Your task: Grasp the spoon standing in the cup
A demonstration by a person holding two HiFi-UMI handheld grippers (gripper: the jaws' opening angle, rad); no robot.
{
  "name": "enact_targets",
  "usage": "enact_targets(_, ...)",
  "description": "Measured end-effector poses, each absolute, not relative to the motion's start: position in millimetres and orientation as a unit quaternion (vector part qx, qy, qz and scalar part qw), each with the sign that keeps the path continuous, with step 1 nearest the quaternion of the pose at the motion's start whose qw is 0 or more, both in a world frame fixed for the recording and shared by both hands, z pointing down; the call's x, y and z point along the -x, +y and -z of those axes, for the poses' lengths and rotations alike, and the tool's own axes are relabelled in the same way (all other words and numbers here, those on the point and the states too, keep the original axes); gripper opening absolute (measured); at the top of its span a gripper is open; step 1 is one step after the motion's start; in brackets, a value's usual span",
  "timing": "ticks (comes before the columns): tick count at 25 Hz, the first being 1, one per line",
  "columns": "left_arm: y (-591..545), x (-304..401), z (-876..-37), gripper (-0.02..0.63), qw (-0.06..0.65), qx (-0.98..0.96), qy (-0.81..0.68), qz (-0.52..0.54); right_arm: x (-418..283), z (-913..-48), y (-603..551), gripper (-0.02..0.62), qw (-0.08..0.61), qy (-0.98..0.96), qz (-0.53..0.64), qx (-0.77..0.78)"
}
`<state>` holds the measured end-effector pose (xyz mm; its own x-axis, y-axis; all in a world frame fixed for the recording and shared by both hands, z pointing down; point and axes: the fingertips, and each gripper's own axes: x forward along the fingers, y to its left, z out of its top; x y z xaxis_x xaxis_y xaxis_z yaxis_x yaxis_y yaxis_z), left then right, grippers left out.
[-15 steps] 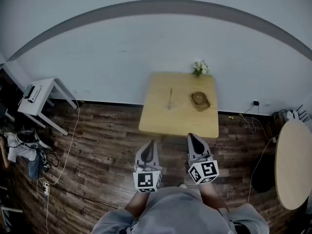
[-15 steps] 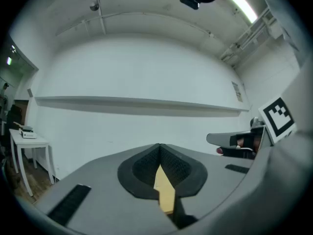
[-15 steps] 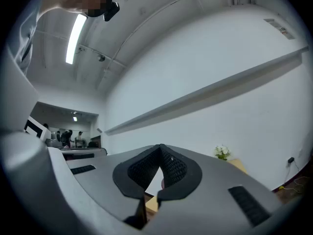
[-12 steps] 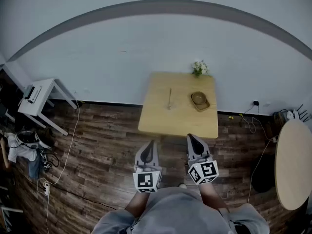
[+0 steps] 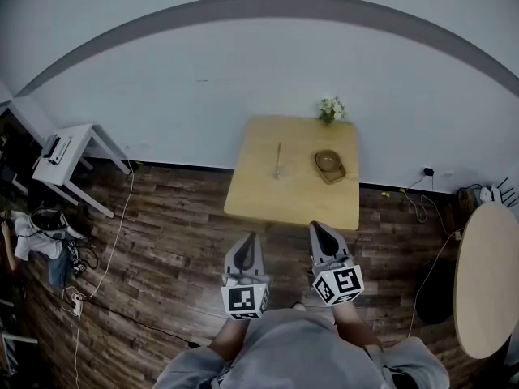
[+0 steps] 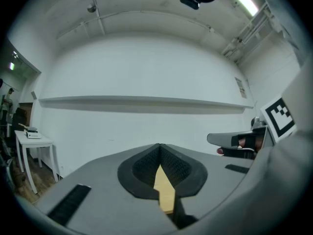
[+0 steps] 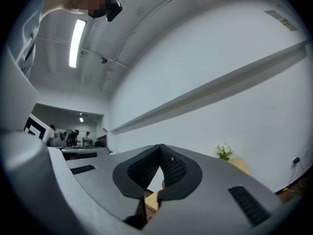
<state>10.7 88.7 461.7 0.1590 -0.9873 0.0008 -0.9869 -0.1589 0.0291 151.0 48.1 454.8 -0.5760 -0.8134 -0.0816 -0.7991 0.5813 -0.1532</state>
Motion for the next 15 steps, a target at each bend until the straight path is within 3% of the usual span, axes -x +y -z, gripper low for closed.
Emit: enact_targets(15,62,-22,-467,0.002,0.019,-0.757,-0.654,-0.008,-157,-470,15,-0.002,0.062,0.889,0.069,0.448)
